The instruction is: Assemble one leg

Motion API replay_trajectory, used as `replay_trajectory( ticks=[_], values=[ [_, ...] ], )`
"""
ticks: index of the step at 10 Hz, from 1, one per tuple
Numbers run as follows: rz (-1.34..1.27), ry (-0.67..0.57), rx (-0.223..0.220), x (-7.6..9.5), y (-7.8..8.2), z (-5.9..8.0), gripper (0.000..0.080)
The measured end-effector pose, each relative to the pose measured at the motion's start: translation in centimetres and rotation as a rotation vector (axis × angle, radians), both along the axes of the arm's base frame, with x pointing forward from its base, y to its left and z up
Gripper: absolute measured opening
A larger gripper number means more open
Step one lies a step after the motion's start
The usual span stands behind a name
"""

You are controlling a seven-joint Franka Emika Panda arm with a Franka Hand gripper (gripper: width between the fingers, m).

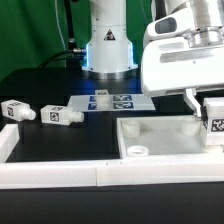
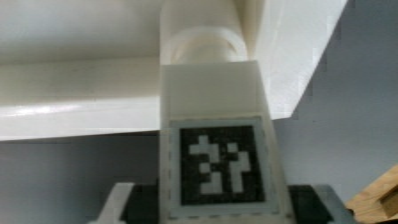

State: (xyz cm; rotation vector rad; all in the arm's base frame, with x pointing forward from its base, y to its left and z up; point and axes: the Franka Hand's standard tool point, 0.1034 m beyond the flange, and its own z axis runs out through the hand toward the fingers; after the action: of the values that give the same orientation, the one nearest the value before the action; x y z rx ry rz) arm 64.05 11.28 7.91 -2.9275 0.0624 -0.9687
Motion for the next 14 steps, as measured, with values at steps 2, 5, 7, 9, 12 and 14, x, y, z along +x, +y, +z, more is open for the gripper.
replay_trajectory(
  ticks=[2,5,7,9,12,14],
  values=[
    [-0.003,0.003,0.001,0.0,0.0,0.0,0.0287],
    [-0.001,0.020,0.003,-0.1,0.0,-0.2,0.0566],
    [-0.033,0.118,0.044,0.1,0.6,0.1,0.0636],
    [-0.026,0.257,0.065,0.7,0.4,1.1,0.0649],
    [-0.021,0.463,0.095,0.9,-0.1,1.0,0.0649],
    [-0.013,0.604,0.105,0.5,-0.5,0.2,0.0649]
  ],
)
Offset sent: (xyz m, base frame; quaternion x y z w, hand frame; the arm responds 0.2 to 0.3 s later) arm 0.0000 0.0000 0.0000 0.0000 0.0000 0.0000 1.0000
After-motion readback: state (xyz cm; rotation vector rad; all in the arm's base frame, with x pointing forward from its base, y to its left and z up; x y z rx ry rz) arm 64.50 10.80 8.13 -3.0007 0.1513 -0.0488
